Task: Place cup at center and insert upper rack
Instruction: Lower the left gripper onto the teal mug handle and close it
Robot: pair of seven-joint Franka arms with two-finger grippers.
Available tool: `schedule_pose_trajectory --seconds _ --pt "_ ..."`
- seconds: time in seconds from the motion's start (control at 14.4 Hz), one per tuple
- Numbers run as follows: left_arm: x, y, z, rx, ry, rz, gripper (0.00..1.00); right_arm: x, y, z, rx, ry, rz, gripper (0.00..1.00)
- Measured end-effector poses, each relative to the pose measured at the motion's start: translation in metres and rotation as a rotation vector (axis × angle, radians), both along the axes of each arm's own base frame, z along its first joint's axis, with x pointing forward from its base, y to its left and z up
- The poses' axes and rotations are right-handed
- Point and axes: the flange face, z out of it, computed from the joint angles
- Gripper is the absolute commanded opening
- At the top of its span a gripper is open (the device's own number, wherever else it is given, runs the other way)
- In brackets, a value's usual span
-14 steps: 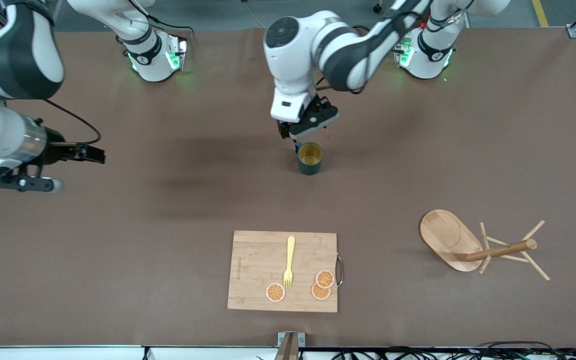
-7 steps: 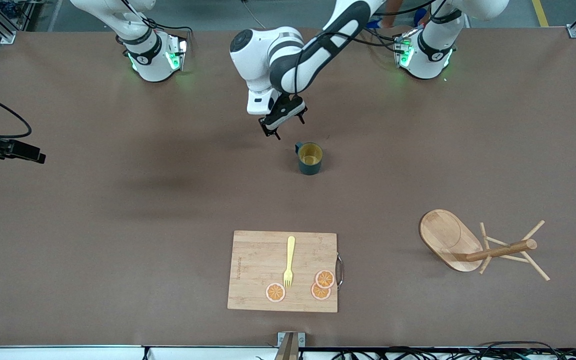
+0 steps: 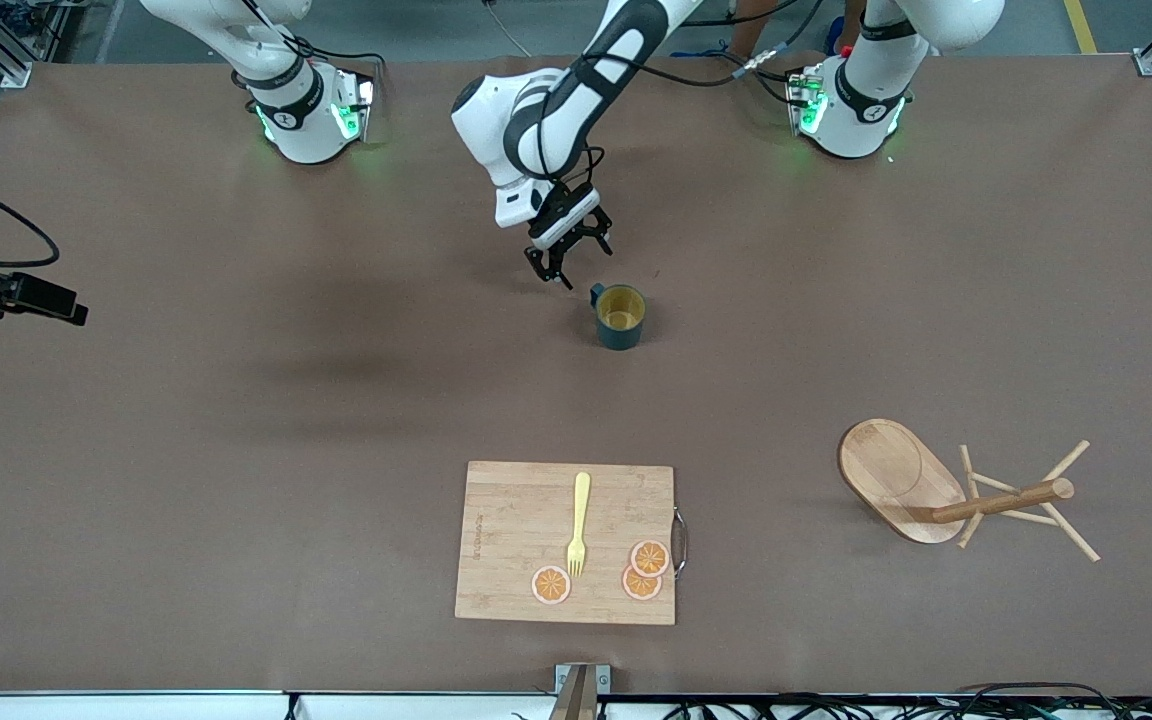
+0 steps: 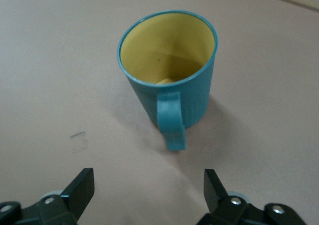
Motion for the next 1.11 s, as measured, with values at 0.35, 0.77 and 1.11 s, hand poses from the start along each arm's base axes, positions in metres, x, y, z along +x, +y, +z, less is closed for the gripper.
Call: schedule_pose_trajectory --seconds 0.35,0.77,1.11 --pt "0.017 -0.006 -0.031 0.030 -0.096 0.020 0.81 -0.006 -0.015 -0.004 0.012 0.045 -0.033 1.00" --pt "0.030 -0.005 -0.030 0.036 -0.129 0.028 0.73 -0.012 0.026 0.007 0.011 0.068 0.044 1.00" --pt "0.036 -0.002 -0.028 0.039 -0.142 0.033 0.56 -0.045 0.034 0.042 0.007 0.039 0.057 1.00"
